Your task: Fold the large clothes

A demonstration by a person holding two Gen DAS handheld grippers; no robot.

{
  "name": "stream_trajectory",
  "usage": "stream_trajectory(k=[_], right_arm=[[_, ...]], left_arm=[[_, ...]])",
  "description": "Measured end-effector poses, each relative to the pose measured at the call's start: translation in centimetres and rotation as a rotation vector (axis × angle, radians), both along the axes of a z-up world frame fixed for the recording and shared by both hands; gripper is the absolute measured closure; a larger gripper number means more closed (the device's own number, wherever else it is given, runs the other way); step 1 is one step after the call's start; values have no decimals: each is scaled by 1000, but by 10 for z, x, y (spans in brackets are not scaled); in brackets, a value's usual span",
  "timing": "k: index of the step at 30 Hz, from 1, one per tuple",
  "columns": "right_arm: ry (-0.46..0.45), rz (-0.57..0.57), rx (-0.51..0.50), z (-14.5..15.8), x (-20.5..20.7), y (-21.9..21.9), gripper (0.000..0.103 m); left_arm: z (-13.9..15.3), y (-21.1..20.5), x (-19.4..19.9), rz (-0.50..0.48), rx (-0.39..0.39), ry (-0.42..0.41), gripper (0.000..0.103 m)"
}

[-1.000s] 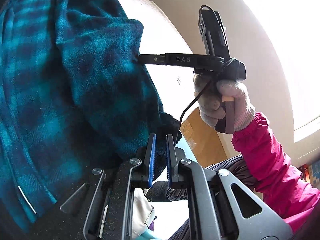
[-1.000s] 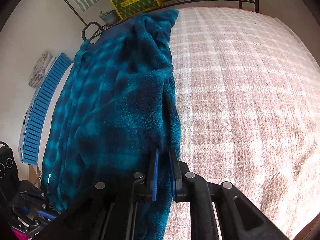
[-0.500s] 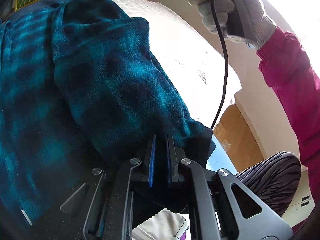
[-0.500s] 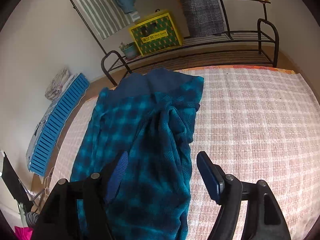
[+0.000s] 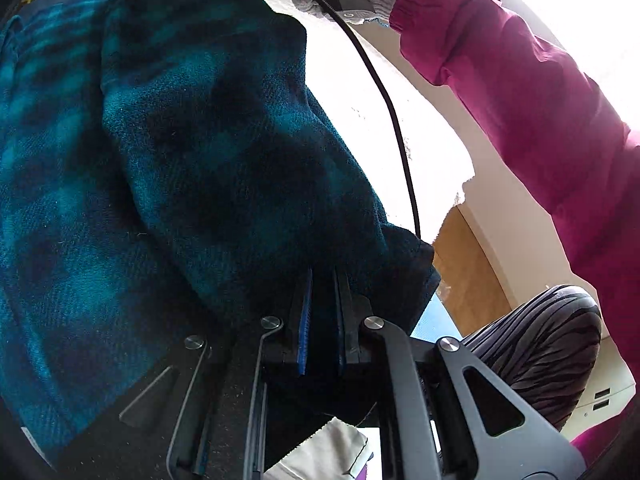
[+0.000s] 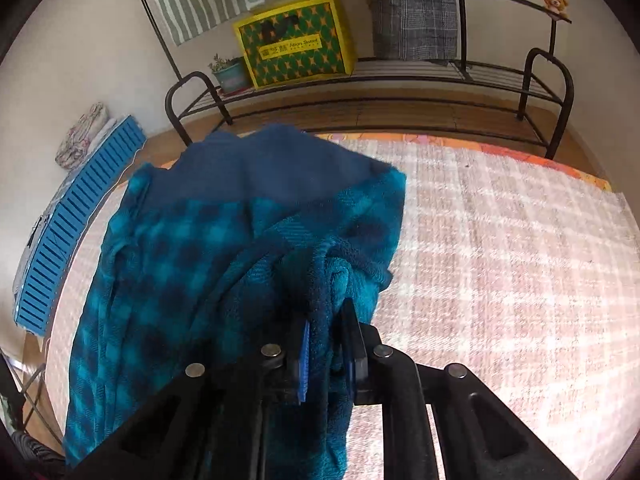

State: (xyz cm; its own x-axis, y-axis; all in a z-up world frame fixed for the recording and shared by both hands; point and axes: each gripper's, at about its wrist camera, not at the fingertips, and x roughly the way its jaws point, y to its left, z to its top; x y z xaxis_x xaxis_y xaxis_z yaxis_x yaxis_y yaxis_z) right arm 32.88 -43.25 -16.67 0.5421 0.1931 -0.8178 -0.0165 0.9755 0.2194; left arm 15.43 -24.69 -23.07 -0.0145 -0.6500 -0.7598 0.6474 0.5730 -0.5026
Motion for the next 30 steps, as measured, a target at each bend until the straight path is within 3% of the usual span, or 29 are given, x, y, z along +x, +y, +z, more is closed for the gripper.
stream_trajectory(k=[3, 6, 8, 11, 14, 16, 20, 23, 26, 30], right_arm=[[52, -147, 92, -23, 3, -45, 92], [69, -97, 3, -39, 7, -35, 85], [49, -107, -7, -30, 6, -33, 77], [-8, -154, -48, -1, -3, -32, 73], [-108, -101, -111, 33, -22, -13, 73], [-123, -22, -75, 41, -29, 3, 73], [-64, 49, -111, 20, -10, 39, 73], [-11, 59, -74, -7, 19, 55, 73], [58, 81, -166, -39, 42, 75, 74], [39, 82, -198, -43, 44, 82, 69]], left_arm=[[-1, -1, 0, -1, -12, -8, 96], [-2, 0, -2, -3, -15, -8, 96], [-2, 1, -3, -4, -14, -12, 96], [-1, 0, -5, 0, -8, -14, 96], [-1, -1, -9, 4, -3, -16, 95], [-1, -1, -10, 10, -3, -14, 96], [0, 0, -12, 10, 0, -21, 96], [0, -1, -12, 11, -2, -16, 96], [0, 0, -14, 16, -2, -23, 96], [2, -4, -22, 6, 15, -66, 96]])
